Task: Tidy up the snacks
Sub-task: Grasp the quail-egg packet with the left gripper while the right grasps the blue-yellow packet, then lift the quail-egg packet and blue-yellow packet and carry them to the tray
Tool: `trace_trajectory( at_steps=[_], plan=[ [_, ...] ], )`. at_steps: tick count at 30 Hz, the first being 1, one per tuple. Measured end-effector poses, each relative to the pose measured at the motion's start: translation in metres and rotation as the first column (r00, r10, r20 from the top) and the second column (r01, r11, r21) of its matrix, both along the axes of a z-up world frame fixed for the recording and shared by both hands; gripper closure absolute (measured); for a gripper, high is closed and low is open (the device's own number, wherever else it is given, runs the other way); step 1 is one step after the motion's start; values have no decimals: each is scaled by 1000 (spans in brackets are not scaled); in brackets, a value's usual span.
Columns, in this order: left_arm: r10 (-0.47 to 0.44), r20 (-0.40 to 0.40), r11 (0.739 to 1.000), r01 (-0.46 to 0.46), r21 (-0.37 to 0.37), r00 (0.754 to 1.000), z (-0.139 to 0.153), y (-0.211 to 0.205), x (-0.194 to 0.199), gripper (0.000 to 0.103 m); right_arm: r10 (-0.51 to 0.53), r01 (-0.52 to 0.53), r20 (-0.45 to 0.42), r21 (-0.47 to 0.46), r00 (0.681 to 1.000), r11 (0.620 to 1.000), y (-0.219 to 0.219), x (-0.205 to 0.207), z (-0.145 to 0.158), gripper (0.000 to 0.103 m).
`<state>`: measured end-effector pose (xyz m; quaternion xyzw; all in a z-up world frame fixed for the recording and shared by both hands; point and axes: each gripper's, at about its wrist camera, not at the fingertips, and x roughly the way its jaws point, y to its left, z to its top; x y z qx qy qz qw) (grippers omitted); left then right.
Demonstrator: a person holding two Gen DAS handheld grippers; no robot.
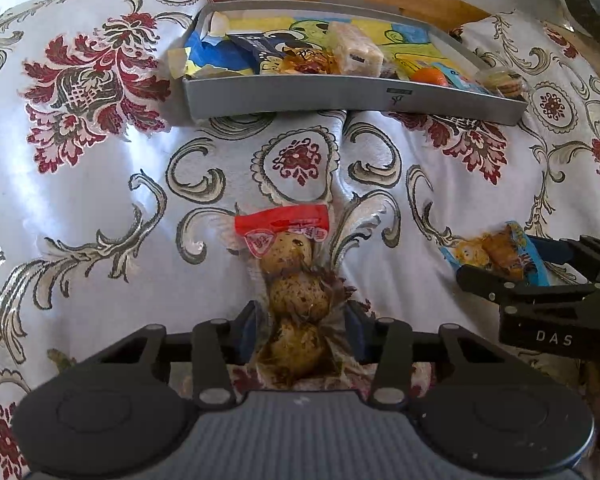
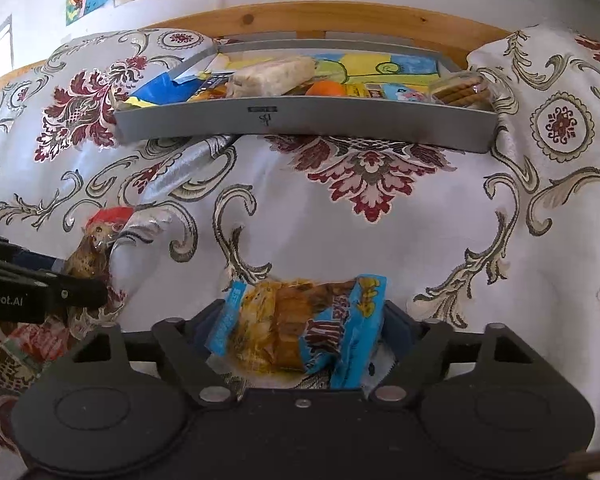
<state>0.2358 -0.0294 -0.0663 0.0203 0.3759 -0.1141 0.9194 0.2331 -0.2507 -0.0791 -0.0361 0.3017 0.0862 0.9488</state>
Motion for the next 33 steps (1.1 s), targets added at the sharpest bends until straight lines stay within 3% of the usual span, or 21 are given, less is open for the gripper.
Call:
trace_trajectory(
  at_steps=[11,33],
  plan=[
    [20,-46,999,-22,-28,999,4,0,-10,59,66,-67,-21,-78,998,995,11,-9,5,47],
    [36,-35,998,-38,-43,999,23,-4,-37,62,116,-112,25,-116,993,987,17,-25,15,63]
  ],
)
